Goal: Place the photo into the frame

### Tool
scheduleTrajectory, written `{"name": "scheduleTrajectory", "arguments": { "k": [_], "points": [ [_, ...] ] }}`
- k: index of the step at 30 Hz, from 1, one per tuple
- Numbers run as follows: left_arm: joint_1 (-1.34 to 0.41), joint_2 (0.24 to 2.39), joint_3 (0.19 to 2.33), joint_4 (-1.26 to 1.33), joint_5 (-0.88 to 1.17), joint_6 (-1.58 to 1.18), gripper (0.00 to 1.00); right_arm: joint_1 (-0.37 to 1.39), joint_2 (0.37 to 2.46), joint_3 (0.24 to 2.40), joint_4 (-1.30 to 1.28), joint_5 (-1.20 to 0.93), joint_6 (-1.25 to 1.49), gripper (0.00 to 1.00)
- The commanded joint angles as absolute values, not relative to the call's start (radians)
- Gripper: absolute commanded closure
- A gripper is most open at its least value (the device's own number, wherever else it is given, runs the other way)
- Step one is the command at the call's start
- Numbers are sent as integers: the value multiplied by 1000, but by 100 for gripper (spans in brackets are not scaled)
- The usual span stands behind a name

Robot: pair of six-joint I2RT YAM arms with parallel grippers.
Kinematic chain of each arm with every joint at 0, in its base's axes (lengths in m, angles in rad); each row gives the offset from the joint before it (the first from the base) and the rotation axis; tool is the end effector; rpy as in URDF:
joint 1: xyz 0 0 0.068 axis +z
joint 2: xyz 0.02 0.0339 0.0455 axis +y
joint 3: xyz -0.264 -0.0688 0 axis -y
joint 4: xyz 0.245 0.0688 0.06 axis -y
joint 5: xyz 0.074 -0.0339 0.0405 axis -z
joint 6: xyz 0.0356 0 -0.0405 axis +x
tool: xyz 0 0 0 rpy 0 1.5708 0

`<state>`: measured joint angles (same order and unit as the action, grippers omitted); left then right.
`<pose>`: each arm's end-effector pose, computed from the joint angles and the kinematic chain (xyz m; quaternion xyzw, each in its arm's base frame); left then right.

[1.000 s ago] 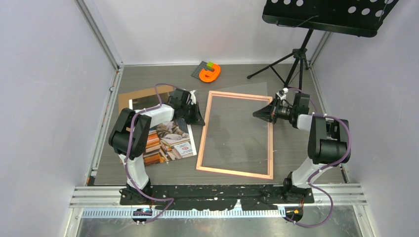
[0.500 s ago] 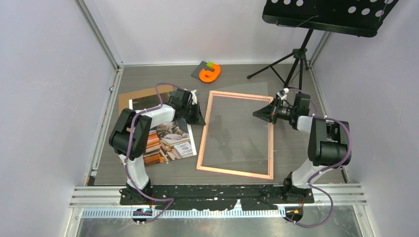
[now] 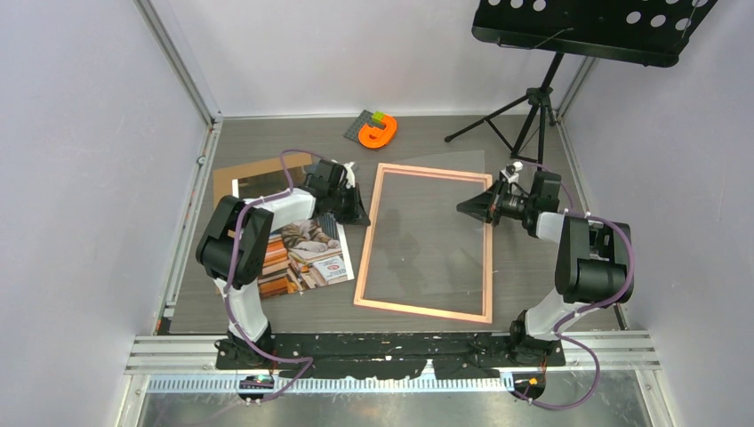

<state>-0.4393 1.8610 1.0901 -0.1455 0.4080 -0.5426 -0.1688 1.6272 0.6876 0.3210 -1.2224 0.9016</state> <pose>0.3361 -0.1736 0.1541 0.0171 0.9294 -0.3176 0.1871 0.2995 -0.0171 0.1647 0.1450 0.7602 0.6106 0.1677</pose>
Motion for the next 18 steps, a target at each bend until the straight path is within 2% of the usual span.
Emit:
{"name": "scheduleTrajectory", "arguments": {
  "k": [1,18],
  "points": [
    [-460,1869,1086,-143,357,-519,100,-178,1575,682,350,-1230,916,94],
    [-464,1875,1095,-147,352,-517,100,-193,1554,620,389,-1184,915,94]
  ]
}}
